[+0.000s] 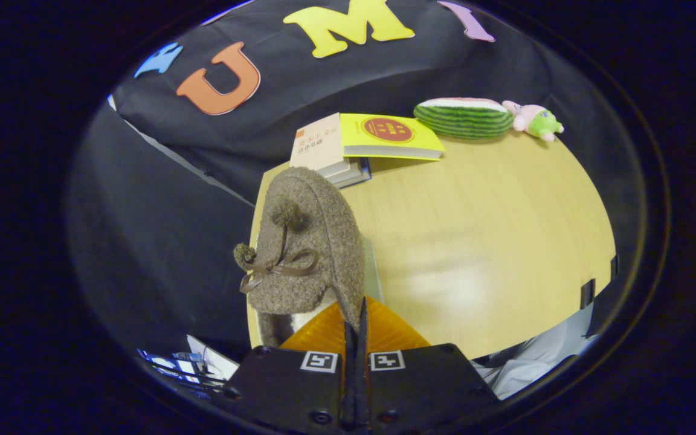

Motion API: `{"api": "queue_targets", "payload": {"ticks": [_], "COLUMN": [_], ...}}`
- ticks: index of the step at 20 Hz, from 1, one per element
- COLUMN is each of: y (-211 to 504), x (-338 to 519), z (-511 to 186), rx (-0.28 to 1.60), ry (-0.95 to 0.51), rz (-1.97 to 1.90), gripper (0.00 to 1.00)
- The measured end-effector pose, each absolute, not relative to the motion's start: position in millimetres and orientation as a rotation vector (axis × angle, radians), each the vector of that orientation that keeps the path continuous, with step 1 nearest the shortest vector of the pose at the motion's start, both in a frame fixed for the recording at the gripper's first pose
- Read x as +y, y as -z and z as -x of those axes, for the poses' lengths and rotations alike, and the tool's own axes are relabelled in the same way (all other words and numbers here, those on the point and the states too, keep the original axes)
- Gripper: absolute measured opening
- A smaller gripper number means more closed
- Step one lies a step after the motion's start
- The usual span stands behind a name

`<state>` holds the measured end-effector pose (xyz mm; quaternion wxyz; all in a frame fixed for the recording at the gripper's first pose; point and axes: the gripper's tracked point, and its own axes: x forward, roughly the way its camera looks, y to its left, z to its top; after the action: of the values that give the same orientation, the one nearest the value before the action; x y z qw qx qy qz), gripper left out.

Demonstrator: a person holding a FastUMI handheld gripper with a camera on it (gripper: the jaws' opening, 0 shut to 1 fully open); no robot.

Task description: Open the storage box then place both shoes into the box .Put the left shoe in first, then the right shoe, with the right side of both shoes facing outward in a uniform manner.

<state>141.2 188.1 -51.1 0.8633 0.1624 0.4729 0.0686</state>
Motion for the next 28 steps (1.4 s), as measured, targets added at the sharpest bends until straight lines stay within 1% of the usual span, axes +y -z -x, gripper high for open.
{"api": "queue_targets", "payload": {"ticks": [5, 11, 13, 14, 15, 16, 17, 19, 20, 23, 28], "y": [78, 96, 95, 91, 87, 75, 65, 37, 25, -16, -65], "x": [205, 230, 235, 237, 236, 233, 229, 223, 217, 204, 178], "z": [-156, -162, -165, -164, -168, -165, -166, -163, -164, -153, -130], "rx": [0.929, 0.888, 0.849, 0.817, 0.779, 0.737, 0.699, 0.609, 0.554, 0.411, 0.242], "ry": [-0.092, -0.157, -0.177, -0.194, -0.194, -0.182, -0.173, -0.173, -0.162, -0.143, -0.119], "rz": [-0.339, -0.403, -0.421, -0.41, -0.398, -0.378, -0.349, -0.285, -0.251, -0.162, -0.112], "gripper": [0.06, 0.06, 0.07, 0.16, 0.2, 0.37, 0.47, 0.84, 1.0, 1.0, 1.0]}}
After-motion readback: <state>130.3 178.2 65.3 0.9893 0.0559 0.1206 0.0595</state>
